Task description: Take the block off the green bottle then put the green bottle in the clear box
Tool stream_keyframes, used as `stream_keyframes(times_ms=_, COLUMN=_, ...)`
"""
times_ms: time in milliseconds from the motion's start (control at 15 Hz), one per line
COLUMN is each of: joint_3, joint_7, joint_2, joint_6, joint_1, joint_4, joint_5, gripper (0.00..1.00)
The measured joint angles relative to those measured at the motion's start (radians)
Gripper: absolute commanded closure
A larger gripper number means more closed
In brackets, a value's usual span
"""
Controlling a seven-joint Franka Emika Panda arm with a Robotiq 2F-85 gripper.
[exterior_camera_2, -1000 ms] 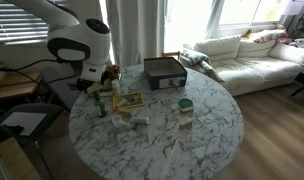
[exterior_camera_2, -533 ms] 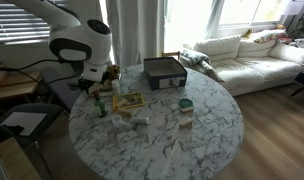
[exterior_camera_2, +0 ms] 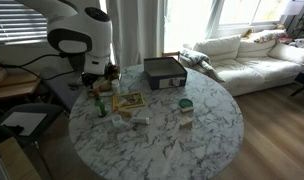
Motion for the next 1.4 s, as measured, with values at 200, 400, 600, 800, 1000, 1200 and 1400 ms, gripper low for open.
stream_keyframes(times_ms=200, joint_3=-0.017, joint_7=-0.001, joint_2=-0.003, joint_6=0.037, joint_1=-0.018, joint_4=0.004, joint_5=-0.044, gripper=0.15)
stream_keyframes(times_ms=400, joint_3=-0.019, joint_7=-0.001, joint_2=0.011, joint_6=0.068, joint_1=-0.023, joint_4=0.003, joint_5=-0.064, gripper=0.15)
stream_keyframes(times_ms=600, joint_3=-0.018, joint_7=0.0, joint_2=0.013, joint_6=0.071, joint_1=-0.023, joint_4=0.003, joint_5=-0.065, gripper=0.4)
stream_keyframes(times_ms=800, joint_3=-0.019, joint_7=-0.013, joint_2=0.025, joint_6=0.063, joint_1=-0.023, joint_4=0.012, joint_5=-0.067, gripper=0.4)
stream_keyframes(times_ms=1000, joint_3=-0.02, joint_7=-0.088, joint_2=0.098, joint_6=0.056, joint_1=-0.023, joint_4=0.051, joint_5=-0.068, gripper=0.4)
stream_keyframes(times_ms=1200, joint_3=-0.022, joint_7=-0.206, joint_2=0.203, joint_6=0.053, joint_1=-0.024, joint_4=0.118, joint_5=-0.068, gripper=0.4)
stream_keyframes(times_ms=1400, joint_3=-0.028, joint_7=-0.297, joint_2=0.308, joint_6=0.051, joint_1=-0.028, joint_4=0.188, joint_5=-0.077, gripper=0.4)
